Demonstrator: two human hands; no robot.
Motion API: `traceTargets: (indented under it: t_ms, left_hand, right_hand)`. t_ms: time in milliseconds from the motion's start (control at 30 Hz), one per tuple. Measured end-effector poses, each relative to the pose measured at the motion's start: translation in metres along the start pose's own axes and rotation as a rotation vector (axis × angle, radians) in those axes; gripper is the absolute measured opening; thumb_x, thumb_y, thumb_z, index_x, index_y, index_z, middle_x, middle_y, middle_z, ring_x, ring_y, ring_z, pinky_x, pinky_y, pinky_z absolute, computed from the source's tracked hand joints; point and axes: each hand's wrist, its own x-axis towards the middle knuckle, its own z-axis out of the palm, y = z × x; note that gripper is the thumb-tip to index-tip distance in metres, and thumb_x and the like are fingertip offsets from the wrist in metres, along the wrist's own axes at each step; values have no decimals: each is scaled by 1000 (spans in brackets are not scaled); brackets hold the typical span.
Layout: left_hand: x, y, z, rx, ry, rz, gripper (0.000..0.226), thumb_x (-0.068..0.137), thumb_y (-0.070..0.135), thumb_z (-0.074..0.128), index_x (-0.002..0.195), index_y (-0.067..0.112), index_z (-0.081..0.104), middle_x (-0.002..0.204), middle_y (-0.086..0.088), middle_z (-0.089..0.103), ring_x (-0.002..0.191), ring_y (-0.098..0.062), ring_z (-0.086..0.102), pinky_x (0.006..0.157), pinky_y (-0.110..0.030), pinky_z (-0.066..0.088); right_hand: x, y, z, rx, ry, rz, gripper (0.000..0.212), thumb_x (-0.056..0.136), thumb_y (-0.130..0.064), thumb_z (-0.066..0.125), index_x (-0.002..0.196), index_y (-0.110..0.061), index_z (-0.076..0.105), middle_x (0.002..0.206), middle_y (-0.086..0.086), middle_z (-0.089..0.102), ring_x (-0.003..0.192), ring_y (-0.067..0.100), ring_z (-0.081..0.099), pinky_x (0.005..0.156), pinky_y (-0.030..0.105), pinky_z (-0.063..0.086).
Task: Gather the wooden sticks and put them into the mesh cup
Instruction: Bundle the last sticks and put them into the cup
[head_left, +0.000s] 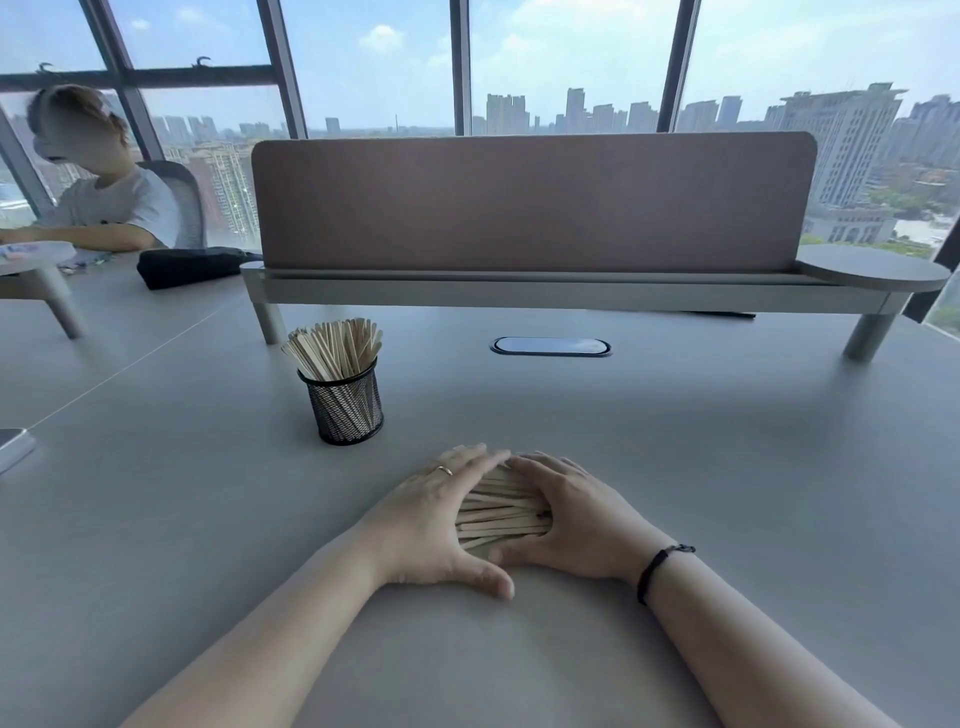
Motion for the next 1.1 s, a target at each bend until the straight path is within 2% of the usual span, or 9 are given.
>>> traceTargets:
  t_ms: [133,267,500,600,667,800,900,1033,1100]
  left_hand:
    - [11,4,-1,-98,35,16,134,42,75,85,155,46,18,161,18,27,147,4,20,121,-26,23]
    - [9,5,-3,-127,67,-2,126,40,76,85,150,49,30,148,20,44,137,3,38,115,-29,35]
    - [-12,-10,-8,61,-41,5,131,45,86,74,155,48,13,158,25,13,149,2,0,122,-24,4]
    - [-9,-9,-8,-51,27,-30,109,59,72,80,151,49,26,146,32,29,139,8,25,117,-21,23]
    - [-6,-10,-8,-113,90,-58,87,70,59,82,145,44,40,136,26,46,127,7,42,110,-25,36]
    - [-6,-14,1,-165,187,-134,57,79,36,78,131,41,54,121,24,59,113,0,57,99,-29,46]
    - [-3,-10,8,-185,220,-160,59,73,44,70,129,42,50,122,24,58,114,-1,58,99,-31,47]
    - [11,9,15,-179,204,-134,71,70,56,66,135,37,45,132,21,57,127,-2,51,114,-34,33]
    - [17,18,17,-100,195,-131,75,71,63,63,138,36,44,135,20,57,130,-5,50,119,-39,24]
  right_hand:
    - [7,-3,4,55,-1,-14,99,65,-72,70,150,-41,31,146,-19,48,134,6,43,108,27,38]
    - [5,-2,0,59,0,-15,93,65,-72,71,146,-41,38,135,-20,55,124,4,50,99,24,41]
    - [0,7,-5,174,80,109,90,76,-84,39,146,-27,46,141,-13,55,129,7,50,107,28,39]
    - [-2,8,-7,151,65,134,86,81,-82,39,147,-28,45,143,-13,54,133,7,46,108,28,37]
    - [-3,7,-7,72,9,106,102,69,-93,34,150,-30,39,147,-14,49,139,9,38,113,30,33]
    - [-7,8,-4,-51,-83,63,122,55,-99,45,156,-34,20,157,-16,34,149,10,19,120,31,21]
    - [-6,1,-3,64,-52,107,127,53,-101,39,157,-30,19,157,-14,35,146,9,27,118,31,26]
    - [6,-21,2,430,101,221,89,80,-81,44,152,-29,36,148,-16,50,135,3,45,110,25,34]
    - [12,-31,8,485,155,257,79,86,-77,39,148,-27,44,143,-17,55,134,5,47,107,25,35]
